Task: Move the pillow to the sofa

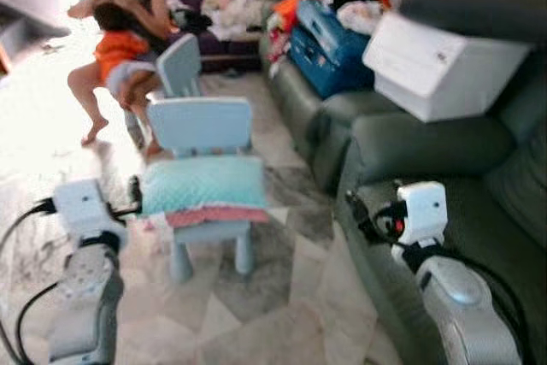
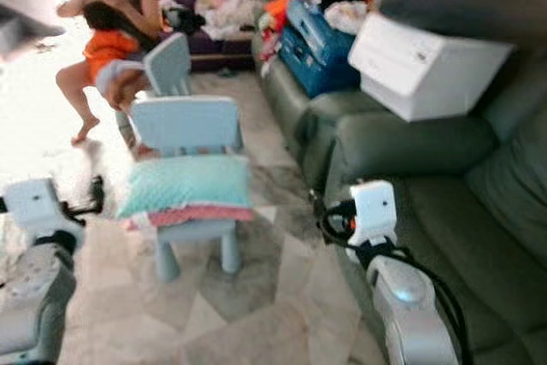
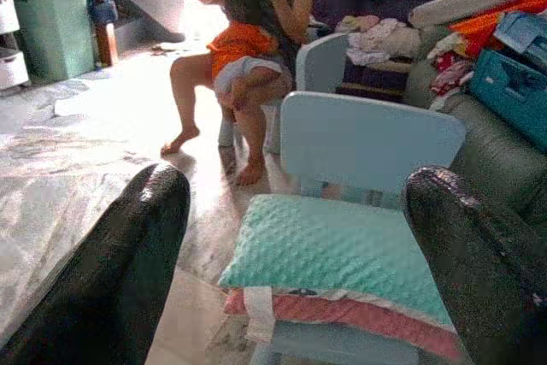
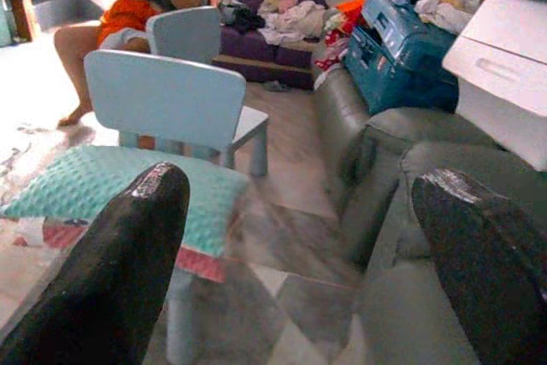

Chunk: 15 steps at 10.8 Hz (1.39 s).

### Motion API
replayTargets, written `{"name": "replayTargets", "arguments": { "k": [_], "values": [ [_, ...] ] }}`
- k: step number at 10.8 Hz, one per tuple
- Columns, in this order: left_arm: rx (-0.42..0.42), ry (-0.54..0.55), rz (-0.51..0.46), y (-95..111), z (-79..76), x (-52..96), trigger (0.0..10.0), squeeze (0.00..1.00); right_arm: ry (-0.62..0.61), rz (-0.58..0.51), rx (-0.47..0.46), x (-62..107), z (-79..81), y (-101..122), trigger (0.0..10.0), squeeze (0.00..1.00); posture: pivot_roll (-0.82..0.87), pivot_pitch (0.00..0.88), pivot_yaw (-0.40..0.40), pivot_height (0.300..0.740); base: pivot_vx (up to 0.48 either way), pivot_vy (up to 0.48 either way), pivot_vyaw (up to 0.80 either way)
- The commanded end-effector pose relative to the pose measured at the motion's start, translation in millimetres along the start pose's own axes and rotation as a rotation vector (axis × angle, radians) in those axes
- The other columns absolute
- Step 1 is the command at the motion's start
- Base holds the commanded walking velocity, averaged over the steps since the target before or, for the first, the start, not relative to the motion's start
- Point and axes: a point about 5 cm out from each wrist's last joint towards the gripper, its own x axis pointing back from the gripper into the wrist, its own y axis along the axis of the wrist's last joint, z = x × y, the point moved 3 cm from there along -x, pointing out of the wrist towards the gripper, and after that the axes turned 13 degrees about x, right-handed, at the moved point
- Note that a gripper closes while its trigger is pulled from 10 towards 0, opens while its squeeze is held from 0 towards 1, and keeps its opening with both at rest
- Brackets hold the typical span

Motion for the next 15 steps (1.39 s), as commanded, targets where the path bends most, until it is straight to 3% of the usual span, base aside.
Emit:
{"name": "replayTargets", "arguments": {
  "k": [1,7,10,15],
  "values": [
    [-0.002,-0.010,0.014,-4.9,-8.1,-1.2,10.0,0.00,-0.021,0.000,0.003,1.4,-7.7,0.7,10.0,0.00,-0.12,0.000,-0.014,0.740,0.000,0.000,0.00],
    [-0.002,-0.018,0.021,-6.8,-10.3,-0.9,10.0,0.00,-0.006,-0.006,0.026,-0.7,-5.5,2.7,10.0,0.00,-0.12,0.000,-0.018,0.740,0.000,0.000,0.67],
    [0.017,-0.035,0.020,-5.2,-9.2,0.7,10.0,0.00,-0.009,-0.014,0.016,-1.3,-6.8,3.9,10.0,0.00,-0.12,0.000,-0.017,0.740,0.000,0.000,0.00],
    [0.029,-0.045,0.019,-4.2,-9.4,1.3,10.0,0.00,-0.006,-0.017,0.018,-2.0,-5.4,4.5,10.0,0.00,-0.12,0.000,-0.018,0.740,0.278,0.000,0.00]
  ]
}}
